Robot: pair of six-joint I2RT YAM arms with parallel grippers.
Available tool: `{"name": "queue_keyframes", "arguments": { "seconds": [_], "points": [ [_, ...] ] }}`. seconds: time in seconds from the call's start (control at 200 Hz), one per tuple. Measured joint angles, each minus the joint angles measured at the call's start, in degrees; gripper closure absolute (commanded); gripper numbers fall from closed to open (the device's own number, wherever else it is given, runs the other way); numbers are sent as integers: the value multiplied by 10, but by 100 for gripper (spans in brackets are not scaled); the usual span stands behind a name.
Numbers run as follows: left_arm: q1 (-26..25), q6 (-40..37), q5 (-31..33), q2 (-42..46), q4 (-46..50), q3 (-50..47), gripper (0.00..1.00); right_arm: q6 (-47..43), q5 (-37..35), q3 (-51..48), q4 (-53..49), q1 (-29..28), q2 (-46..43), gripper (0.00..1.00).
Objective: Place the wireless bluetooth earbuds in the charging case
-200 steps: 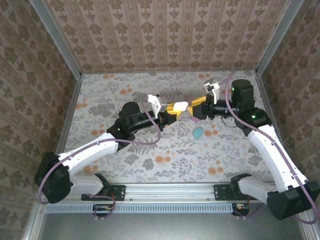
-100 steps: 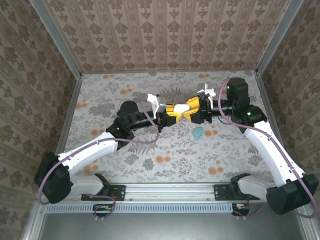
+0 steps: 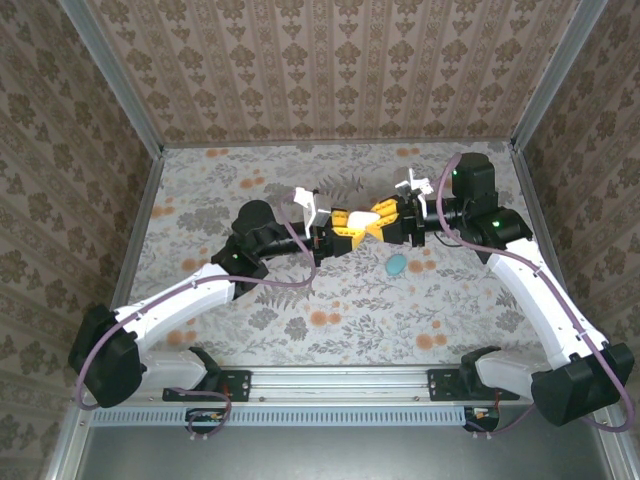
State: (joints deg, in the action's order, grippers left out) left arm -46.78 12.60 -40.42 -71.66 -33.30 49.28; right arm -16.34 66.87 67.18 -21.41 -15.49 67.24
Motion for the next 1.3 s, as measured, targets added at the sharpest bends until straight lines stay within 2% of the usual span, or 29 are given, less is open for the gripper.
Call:
{"name": "queue_keyframes", "arguments": {
  "seconds": [0.135, 0.205, 0.265, 0.43, 0.65, 0.785, 1.065, 1.3],
  "points": [
    [0, -4, 23, 2, 4, 0, 59, 7, -4, 0, 1, 0, 0, 81],
    [0, -7, 36, 5, 7, -2, 51, 17, -8, 0, 2, -1, 0, 81],
    [0, -10, 52, 11, 11, -4, 49, 28, -11, 0, 3, -1, 0, 80],
    [7, -33, 114, 47, 27, -31, 38, 84, -59, -11, 11, -2, 0, 80],
    [16, -65, 219, 121, 46, -85, 36, 212, -154, -70, 21, 0, 29, 76],
    [22, -88, 262, 146, 60, -92, 36, 284, -200, -121, 30, 1, 78, 78],
    [23, -106, 274, 150, 82, -92, 35, 348, -224, -141, 50, 1, 250, 78],
    [23, -108, 275, 151, 87, -92, 35, 355, -224, -75, 45, 1, 383, 76]
  ]
}}
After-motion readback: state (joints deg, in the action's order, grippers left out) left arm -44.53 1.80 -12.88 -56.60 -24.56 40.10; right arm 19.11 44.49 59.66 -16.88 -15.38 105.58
